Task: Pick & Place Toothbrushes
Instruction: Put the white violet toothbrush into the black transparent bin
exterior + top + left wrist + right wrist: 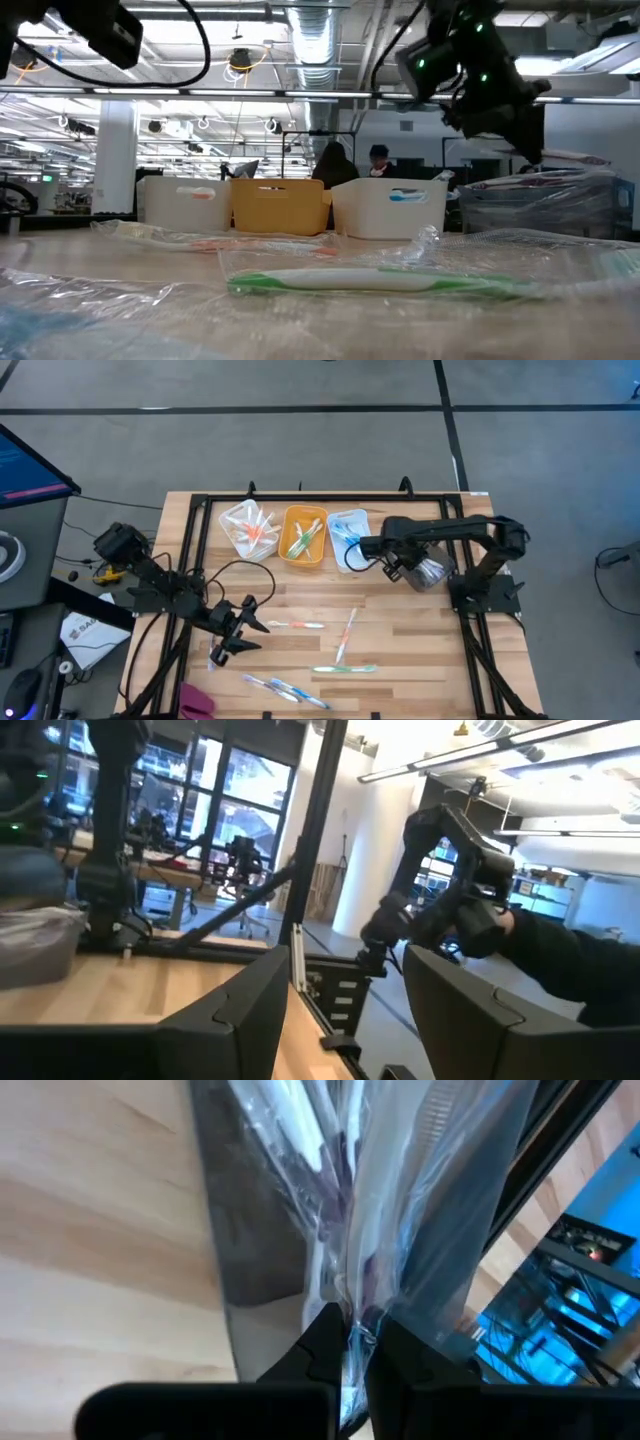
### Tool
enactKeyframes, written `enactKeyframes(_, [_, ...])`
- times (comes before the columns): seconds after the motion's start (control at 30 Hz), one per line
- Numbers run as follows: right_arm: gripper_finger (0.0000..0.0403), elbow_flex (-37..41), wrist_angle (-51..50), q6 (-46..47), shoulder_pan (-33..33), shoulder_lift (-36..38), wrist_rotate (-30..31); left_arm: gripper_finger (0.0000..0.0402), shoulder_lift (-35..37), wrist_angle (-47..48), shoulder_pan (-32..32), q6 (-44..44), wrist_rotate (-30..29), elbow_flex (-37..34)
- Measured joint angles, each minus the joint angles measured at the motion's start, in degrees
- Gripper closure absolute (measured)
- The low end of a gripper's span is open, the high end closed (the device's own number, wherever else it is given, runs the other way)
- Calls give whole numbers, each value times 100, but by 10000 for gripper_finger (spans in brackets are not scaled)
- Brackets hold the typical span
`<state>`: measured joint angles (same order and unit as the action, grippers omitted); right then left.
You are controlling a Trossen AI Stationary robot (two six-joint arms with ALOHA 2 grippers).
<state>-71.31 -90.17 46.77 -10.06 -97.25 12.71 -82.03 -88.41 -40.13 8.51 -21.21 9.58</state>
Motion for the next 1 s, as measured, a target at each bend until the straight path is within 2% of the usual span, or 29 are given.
enactKeyframes(0.17, [391, 11, 12, -152, -203, -252, 6, 211, -3, -6, -44, 99, -2, -110])
enactKeyframes(0.6, [391, 642, 14, -84, -210, -250, -209, 211, -5, -8, -121, 252, 22, -113])
enactKeyframes(1.0, [391, 658, 233, -238, -257, -250, -234, 211, -7, -15, -119, 250, 22, -113])
